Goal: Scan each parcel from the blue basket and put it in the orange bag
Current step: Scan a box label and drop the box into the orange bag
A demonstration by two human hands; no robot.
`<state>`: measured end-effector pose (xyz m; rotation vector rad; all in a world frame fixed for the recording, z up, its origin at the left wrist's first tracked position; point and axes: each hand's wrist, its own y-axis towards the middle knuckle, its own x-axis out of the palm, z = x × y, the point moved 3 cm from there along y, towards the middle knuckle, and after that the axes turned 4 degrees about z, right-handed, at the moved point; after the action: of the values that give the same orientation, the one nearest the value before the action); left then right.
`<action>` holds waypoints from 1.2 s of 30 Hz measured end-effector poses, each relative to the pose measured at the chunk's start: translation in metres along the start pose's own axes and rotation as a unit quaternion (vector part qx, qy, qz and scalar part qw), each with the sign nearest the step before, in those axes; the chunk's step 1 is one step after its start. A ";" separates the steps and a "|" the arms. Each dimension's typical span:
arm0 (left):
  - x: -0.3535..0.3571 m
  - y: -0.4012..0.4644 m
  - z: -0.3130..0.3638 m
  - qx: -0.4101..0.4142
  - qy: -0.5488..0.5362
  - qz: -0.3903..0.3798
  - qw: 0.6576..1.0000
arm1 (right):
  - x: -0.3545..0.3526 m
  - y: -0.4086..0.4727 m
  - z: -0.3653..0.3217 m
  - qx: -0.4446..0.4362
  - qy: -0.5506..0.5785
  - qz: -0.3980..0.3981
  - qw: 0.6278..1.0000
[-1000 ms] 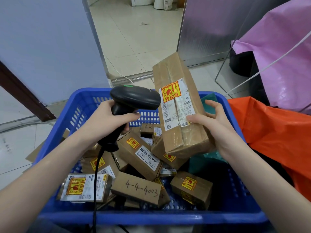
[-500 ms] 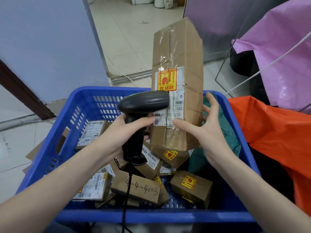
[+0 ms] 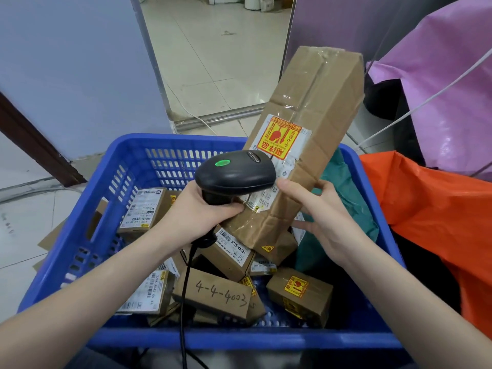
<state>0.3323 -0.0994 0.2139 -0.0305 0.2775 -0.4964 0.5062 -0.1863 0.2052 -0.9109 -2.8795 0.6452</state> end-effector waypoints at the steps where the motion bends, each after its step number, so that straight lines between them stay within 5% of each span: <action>1: 0.001 0.001 -0.001 0.001 0.006 0.000 1.000 | 0.000 0.000 0.001 0.006 -0.001 0.004 1.000; 9: -0.009 0.011 0.000 -0.012 0.018 0.064 0.998 | -0.017 0.013 -0.012 -0.044 0.069 0.108 0.991; 13: -0.008 0.007 0.005 -0.003 0.056 0.029 0.998 | -0.024 0.015 -0.014 -0.091 0.049 0.160 0.982; 36: -0.003 0.003 0.004 -0.004 0.038 0.019 0.999 | -0.023 0.015 -0.010 -0.102 0.064 0.156 0.980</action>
<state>0.3327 -0.0956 0.2185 -0.0145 0.3551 -0.4585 0.5348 -0.1845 0.2103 -1.3965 -2.7477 0.2939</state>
